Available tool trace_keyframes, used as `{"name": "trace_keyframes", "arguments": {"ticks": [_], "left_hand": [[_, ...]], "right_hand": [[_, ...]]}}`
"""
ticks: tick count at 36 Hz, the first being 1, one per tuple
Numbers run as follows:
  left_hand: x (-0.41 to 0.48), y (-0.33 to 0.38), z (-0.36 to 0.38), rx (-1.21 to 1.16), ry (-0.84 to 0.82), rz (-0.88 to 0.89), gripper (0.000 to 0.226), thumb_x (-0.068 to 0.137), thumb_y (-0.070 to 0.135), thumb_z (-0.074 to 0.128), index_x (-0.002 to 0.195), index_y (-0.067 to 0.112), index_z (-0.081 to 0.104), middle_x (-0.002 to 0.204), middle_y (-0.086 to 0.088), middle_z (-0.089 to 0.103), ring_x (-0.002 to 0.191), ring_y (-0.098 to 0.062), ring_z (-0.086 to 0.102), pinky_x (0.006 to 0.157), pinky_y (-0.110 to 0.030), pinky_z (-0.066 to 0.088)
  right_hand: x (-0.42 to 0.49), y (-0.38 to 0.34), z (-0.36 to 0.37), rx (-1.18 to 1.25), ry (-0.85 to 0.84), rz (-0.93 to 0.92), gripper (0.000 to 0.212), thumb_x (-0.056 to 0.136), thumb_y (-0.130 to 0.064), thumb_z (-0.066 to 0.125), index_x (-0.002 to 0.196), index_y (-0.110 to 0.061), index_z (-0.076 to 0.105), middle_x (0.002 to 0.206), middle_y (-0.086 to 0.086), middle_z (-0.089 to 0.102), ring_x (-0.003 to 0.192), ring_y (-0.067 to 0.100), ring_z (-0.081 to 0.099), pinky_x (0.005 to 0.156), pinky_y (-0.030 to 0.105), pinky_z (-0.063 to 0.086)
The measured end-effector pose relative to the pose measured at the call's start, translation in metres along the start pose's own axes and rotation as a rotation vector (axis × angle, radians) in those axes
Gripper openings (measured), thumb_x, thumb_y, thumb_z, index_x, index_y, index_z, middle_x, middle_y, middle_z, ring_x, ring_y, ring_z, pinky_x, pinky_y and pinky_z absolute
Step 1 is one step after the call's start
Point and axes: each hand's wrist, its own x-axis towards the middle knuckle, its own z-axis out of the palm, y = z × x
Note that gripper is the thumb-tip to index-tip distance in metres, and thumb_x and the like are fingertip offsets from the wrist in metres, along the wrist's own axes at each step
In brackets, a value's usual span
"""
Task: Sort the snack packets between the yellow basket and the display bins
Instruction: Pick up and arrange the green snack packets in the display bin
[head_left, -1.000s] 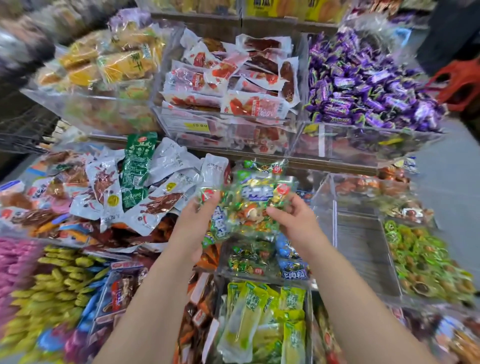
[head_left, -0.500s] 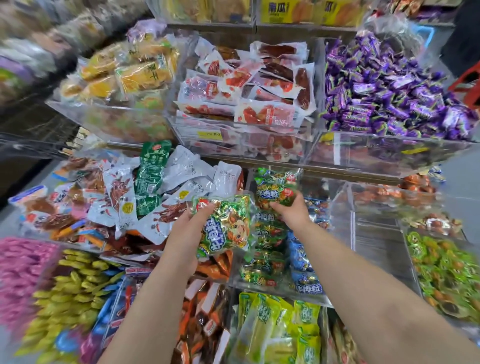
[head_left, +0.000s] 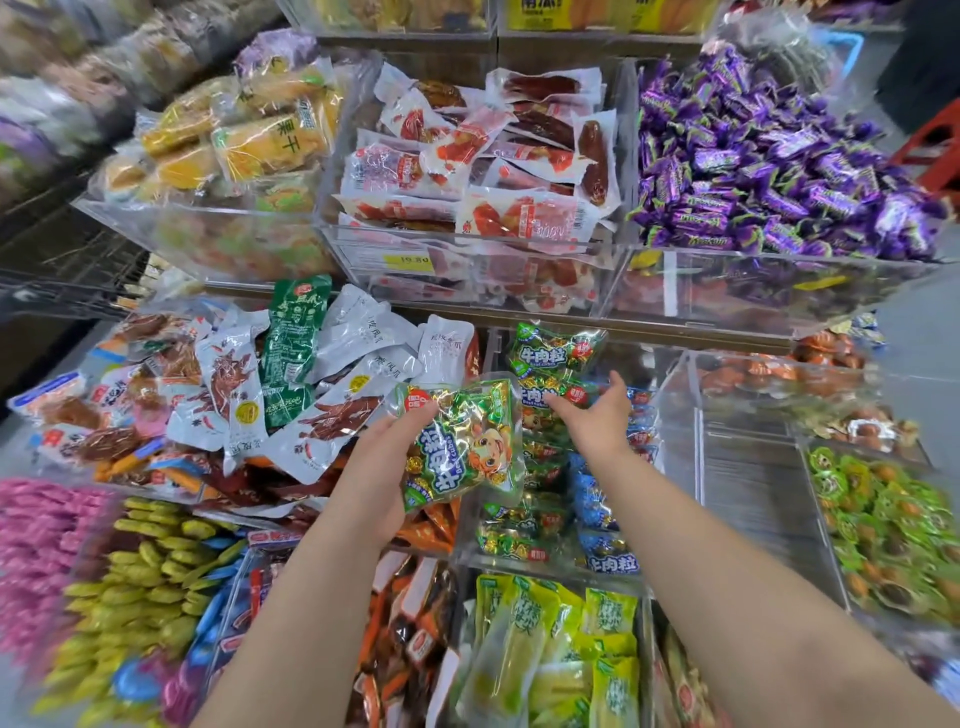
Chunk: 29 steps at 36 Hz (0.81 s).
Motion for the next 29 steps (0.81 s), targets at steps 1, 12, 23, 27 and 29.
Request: {"name": "trace_keyframes", "arguments": {"ticks": [1, 12, 23, 27, 29], "left_hand": [[-0.001, 0.000, 0.000, 0.009, -0.005, 0.001, 0.044, 0.083, 0.031, 0.070, 0.118, 0.010, 0.056, 0.101, -0.009, 0.073, 0.091, -0.022, 0.071, 0.073, -0.035, 0.059], [-0.009, -0.007, 0.005, -0.182, -0.228, 0.045, 0.083, 0.080, 0.036, 0.064, 0.150, 0.013, 0.024, 0.147, -0.011, 0.044, 0.130, -0.020, 0.049, 0.104, -0.047, 0.044], [0.005, -0.006, 0.029, 0.725, -0.267, 0.521, 0.026, 0.076, 0.046, 0.075, 0.065, 0.026, 0.063, 0.053, 0.021, 0.059, 0.051, 0.006, 0.053, 0.052, -0.009, 0.038], [0.011, -0.003, 0.038, 0.848, -0.382, 0.493, 0.026, 0.067, 0.043, 0.082, 0.066, 0.026, 0.063, 0.050, 0.016, 0.059, 0.043, 0.006, 0.047, 0.046, -0.008, 0.034], [0.013, -0.001, 0.042, 0.926, -0.424, 0.471, 0.025, 0.065, 0.044, 0.084, 0.064, 0.030, 0.063, 0.054, 0.017, 0.063, 0.049, 0.008, 0.053, 0.050, -0.007, 0.038]], "right_hand": [[-0.001, 0.000, -0.002, 0.012, -0.008, 0.006, 0.108, 0.069, -0.040, 0.081, 0.148, -0.012, 0.014, 0.150, 0.013, 0.026, 0.138, 0.028, 0.027, 0.113, 0.045, 0.026], [-0.068, -0.028, -0.028, 0.526, -0.175, 0.073, 0.015, 0.089, -0.032, 0.060, 0.100, -0.022, 0.061, 0.095, -0.005, 0.065, 0.082, 0.008, 0.066, 0.071, 0.024, 0.049], [-0.097, -0.034, -0.064, -0.230, -0.452, -0.525, 0.076, 0.064, -0.041, 0.082, 0.120, -0.060, 0.035, 0.117, -0.033, 0.046, 0.113, -0.017, 0.038, 0.095, 0.008, 0.028], [-0.087, -0.035, -0.067, -0.339, -0.560, -0.461, 0.056, 0.062, -0.039, 0.085, 0.105, -0.046, 0.050, 0.100, -0.018, 0.049, 0.092, -0.006, 0.048, 0.078, 0.014, 0.036], [-0.080, -0.033, -0.066, -0.381, -0.621, -0.428, 0.042, 0.063, -0.038, 0.084, 0.090, -0.040, 0.051, 0.103, -0.012, 0.049, 0.097, 0.004, 0.048, 0.081, 0.018, 0.038]]}}
